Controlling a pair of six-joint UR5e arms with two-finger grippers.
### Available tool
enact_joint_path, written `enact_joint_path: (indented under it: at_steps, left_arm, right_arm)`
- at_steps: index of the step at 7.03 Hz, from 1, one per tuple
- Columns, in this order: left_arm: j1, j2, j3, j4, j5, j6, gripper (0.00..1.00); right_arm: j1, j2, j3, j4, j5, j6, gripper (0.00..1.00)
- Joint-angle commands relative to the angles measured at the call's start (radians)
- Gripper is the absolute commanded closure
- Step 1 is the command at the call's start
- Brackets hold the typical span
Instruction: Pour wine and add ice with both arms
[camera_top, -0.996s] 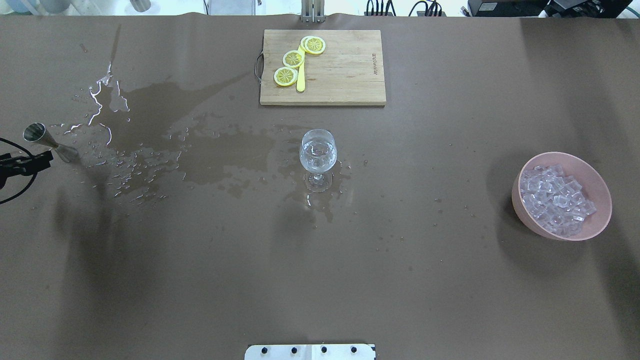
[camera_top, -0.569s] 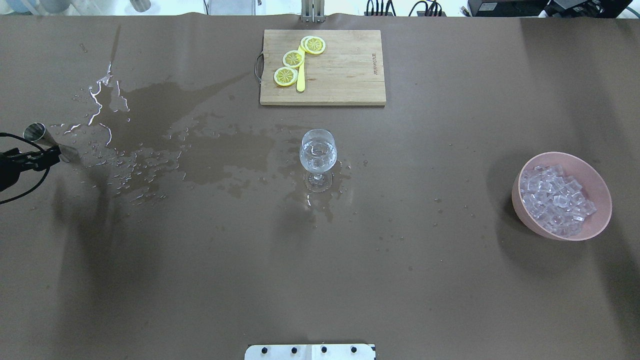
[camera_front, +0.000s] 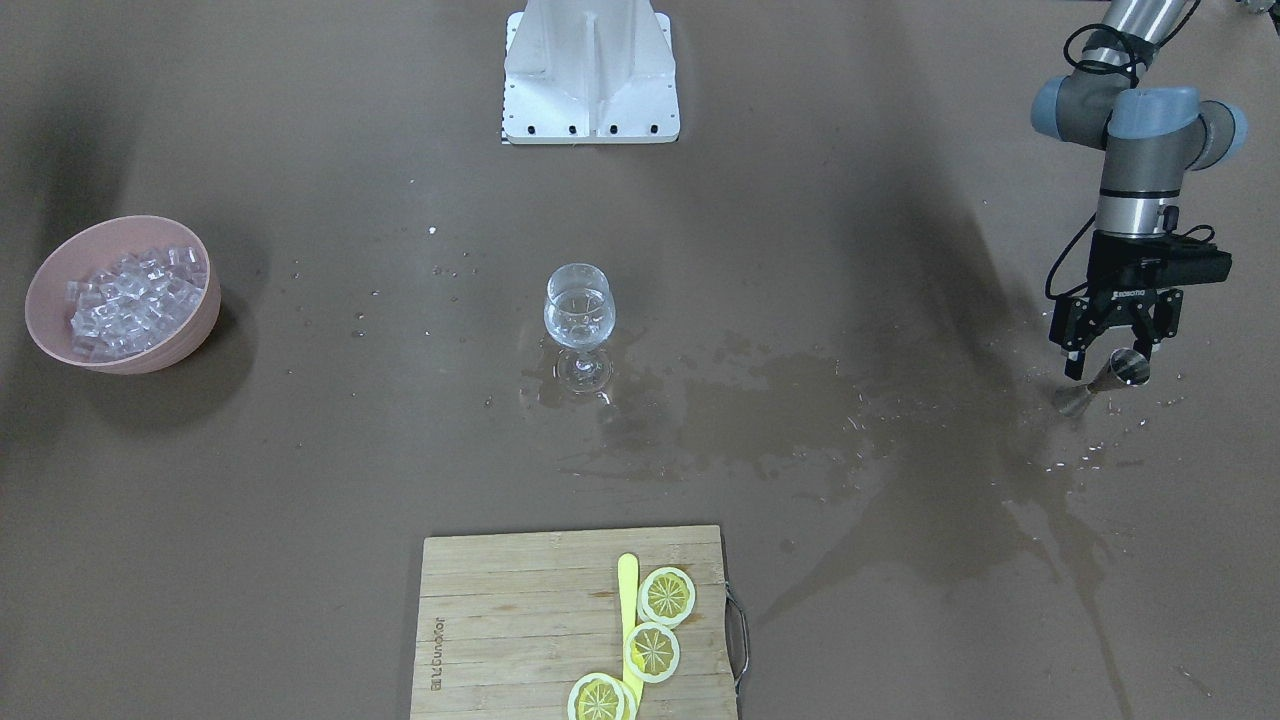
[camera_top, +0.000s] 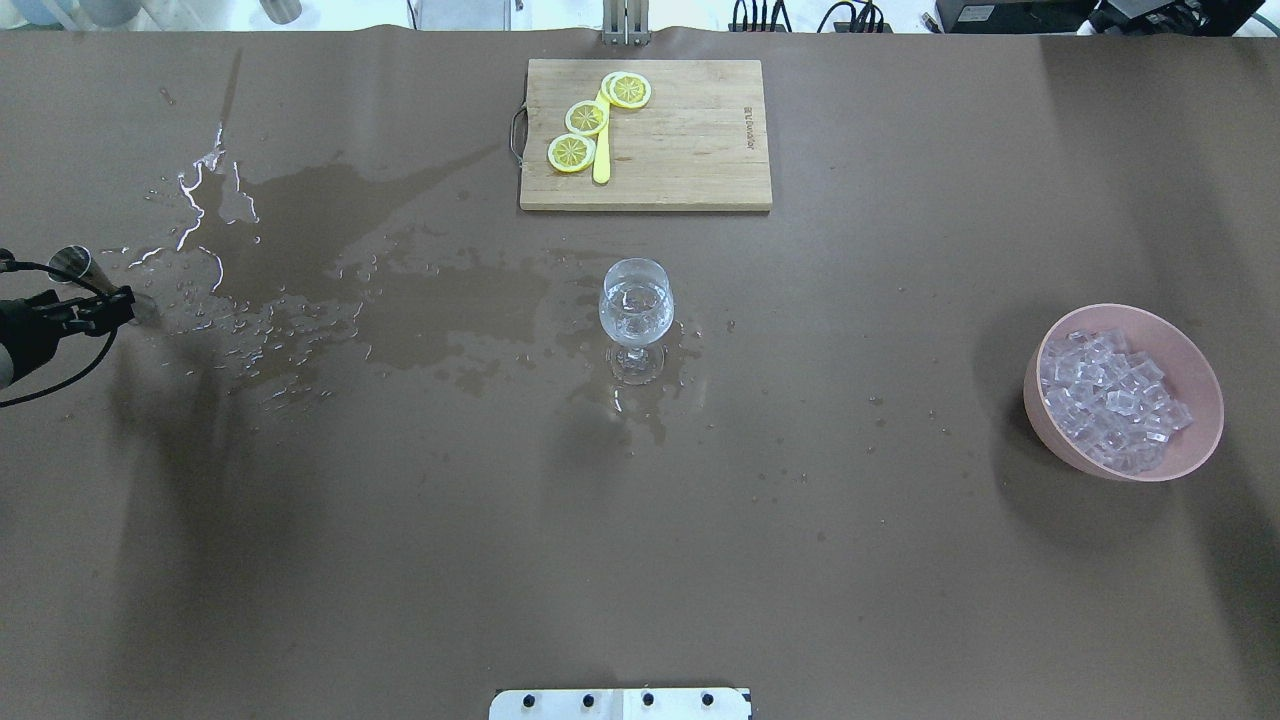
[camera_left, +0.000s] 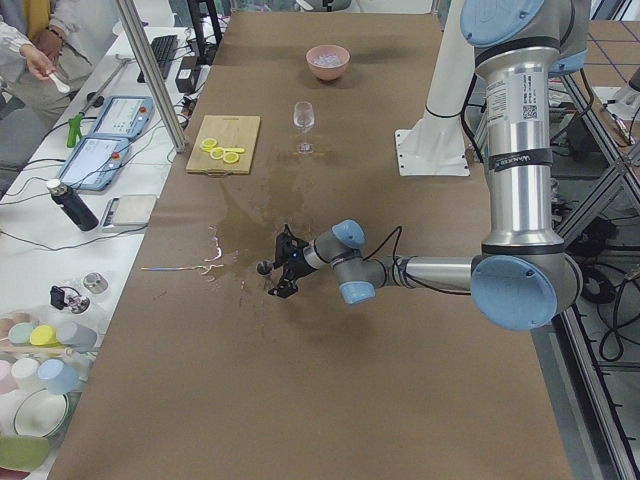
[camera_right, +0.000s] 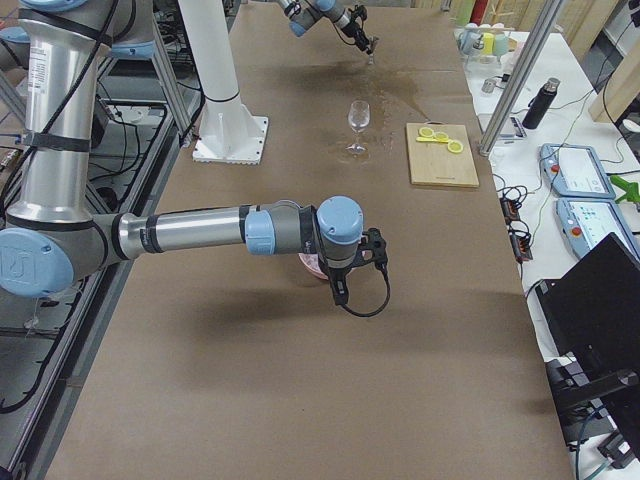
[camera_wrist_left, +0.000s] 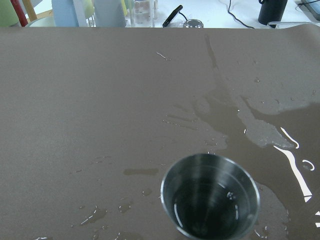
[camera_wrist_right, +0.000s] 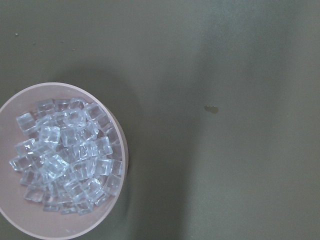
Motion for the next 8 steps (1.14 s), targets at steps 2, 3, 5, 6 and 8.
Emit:
enact_joint_path:
  at_steps: [2,3,5,6,8]
  left_arm:
    - [0.000,-0.025,0.022,-0.017,0.051,0.002,0.10]
    - [0.002,-0.024,0.024,-0.040,0.095,0.002,0.10]
    - [0.049,-0.024,0.024,-0.043,0.190,0.000,0.10]
    - [0.075,-0.024,0.024,-0.043,0.227,-0.002,0.10]
    - [0.077,-0.025,0.042,-0.045,0.232,-0.002,0.10]
  right_arm:
    - [0.000,0.011,0.000,0.000,0.001,0.000,0.00]
    - [0.000,0.013,-0.002,0.000,-0.001,0.000,0.00]
    - [0.000,0.020,-0.015,0.000,-0.001,0.000,0.00]
    - [0.000,0.022,-0.018,0.000,-0.001,0.000,0.00]
    - [0.000,0.084,-0.060,-0.009,-0.004,0.005,0.00]
